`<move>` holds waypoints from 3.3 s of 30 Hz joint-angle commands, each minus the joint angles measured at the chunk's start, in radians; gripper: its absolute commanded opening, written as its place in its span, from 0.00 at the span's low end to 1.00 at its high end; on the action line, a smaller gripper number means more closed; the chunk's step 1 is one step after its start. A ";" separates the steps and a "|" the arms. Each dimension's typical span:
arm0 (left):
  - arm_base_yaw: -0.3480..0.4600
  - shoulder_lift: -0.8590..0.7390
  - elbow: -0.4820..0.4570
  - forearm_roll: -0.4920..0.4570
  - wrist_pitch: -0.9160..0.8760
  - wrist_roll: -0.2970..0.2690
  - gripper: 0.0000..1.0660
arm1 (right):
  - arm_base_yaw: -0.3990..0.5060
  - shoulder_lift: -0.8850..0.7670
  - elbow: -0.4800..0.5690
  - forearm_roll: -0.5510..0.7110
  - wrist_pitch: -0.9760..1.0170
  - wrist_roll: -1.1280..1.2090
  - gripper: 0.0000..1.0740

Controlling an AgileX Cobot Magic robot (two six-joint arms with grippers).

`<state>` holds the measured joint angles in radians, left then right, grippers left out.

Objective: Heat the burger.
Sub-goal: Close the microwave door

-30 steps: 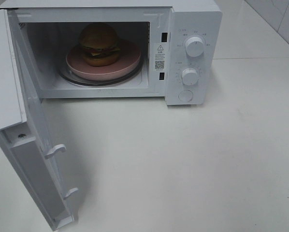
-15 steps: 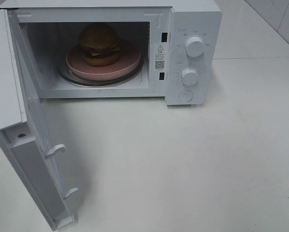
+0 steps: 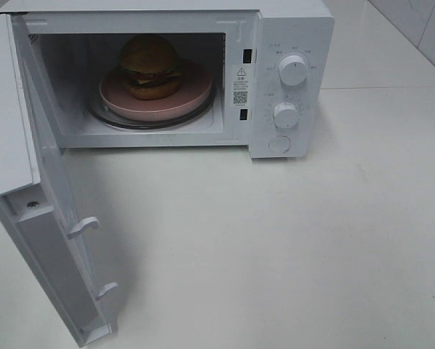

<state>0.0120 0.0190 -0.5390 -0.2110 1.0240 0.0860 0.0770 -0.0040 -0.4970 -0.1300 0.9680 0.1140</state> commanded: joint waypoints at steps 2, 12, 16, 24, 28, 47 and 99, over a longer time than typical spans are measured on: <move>0.001 0.060 -0.009 0.031 -0.089 -0.004 0.77 | -0.005 -0.025 0.000 -0.002 -0.005 0.010 0.63; 0.001 0.235 -0.008 0.073 -0.209 -0.002 0.37 | -0.005 -0.025 0.000 -0.002 -0.005 0.010 0.63; 0.001 0.356 0.038 0.067 -0.291 -0.004 0.09 | -0.005 -0.025 0.000 -0.002 -0.005 0.010 0.63; 0.001 0.487 0.140 0.064 -0.603 -0.002 0.00 | -0.005 -0.025 0.000 -0.002 -0.005 0.010 0.63; 0.001 0.522 0.181 0.054 -0.763 -0.002 0.00 | -0.005 -0.025 0.000 -0.002 -0.005 0.010 0.63; -0.124 0.941 0.286 0.187 -1.442 -0.058 0.00 | -0.005 -0.025 0.000 -0.002 -0.005 0.010 0.63; -0.314 1.577 0.112 0.553 -2.013 -0.336 0.00 | -0.005 -0.025 0.000 -0.002 -0.005 0.010 0.62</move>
<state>-0.2940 1.5990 -0.4180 0.3700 -0.9930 -0.2570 0.0770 -0.0040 -0.4970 -0.1300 0.9690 0.1140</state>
